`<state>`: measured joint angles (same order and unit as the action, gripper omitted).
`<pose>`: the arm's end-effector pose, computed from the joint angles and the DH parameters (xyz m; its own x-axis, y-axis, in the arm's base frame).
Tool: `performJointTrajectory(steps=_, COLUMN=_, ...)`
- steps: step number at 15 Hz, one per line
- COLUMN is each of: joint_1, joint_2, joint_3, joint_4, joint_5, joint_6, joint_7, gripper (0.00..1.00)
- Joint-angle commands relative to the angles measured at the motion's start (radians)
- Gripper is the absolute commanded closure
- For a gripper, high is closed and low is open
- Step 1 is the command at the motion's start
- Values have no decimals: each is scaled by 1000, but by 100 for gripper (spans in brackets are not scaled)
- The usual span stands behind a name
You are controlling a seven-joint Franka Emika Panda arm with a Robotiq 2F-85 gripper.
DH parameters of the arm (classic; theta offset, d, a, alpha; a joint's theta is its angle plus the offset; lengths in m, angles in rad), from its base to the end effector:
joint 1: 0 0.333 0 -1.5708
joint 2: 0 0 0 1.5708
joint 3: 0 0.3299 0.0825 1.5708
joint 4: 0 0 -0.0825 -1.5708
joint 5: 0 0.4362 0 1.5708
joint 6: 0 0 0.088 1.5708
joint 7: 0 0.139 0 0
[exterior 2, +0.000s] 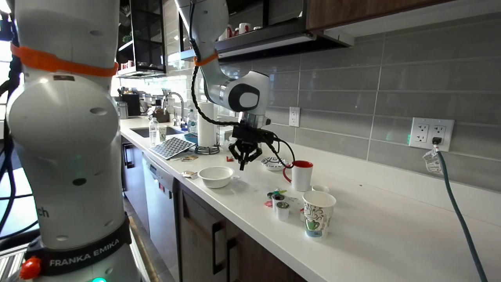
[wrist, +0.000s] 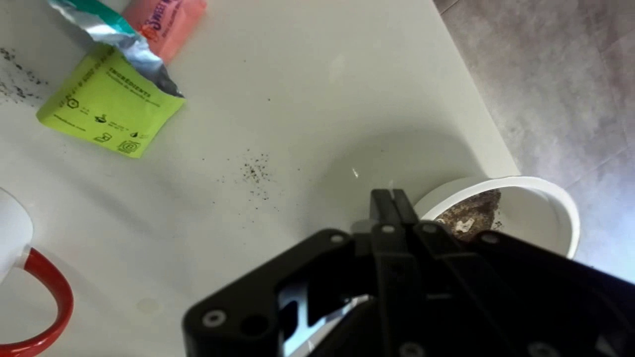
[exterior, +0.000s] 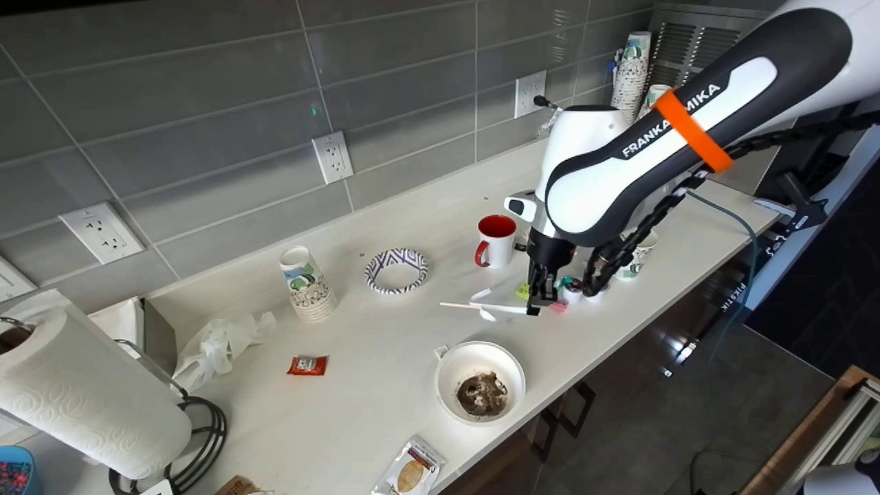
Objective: Remove the wooden stirrer from the white packet.
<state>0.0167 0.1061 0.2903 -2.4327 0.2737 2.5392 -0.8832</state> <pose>0.4952 0.1621 0.2033 0.5735 0.8089 0.1293 0.8185 -0.5593 -0.1314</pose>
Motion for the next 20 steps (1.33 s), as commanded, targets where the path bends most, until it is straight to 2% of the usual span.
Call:
performJointTrajectory(steps=1, joint_1=44, joint_2=-74, joint_3=-49, joint_4=5, joint_5=-55, joint_6=-134, joint_7=69, gripper=100)
performJointTrajectory(steps=6, joint_1=70, joint_2=-126, joint_3=-95, joint_4=62, joint_5=-111, joint_6=-339, joint_7=129, gripper=100)
performJointTrajectory(steps=11, joint_1=83, joint_2=-137, joint_3=-120, joint_4=169, joint_5=-169, joint_6=-567, joint_7=196, gripper=100)
performJointTrajectory(steps=20, joint_1=86, joint_2=-5, joint_3=-138, joint_4=466, joint_5=-214, joint_6=-1015, joint_7=277, gripper=100)
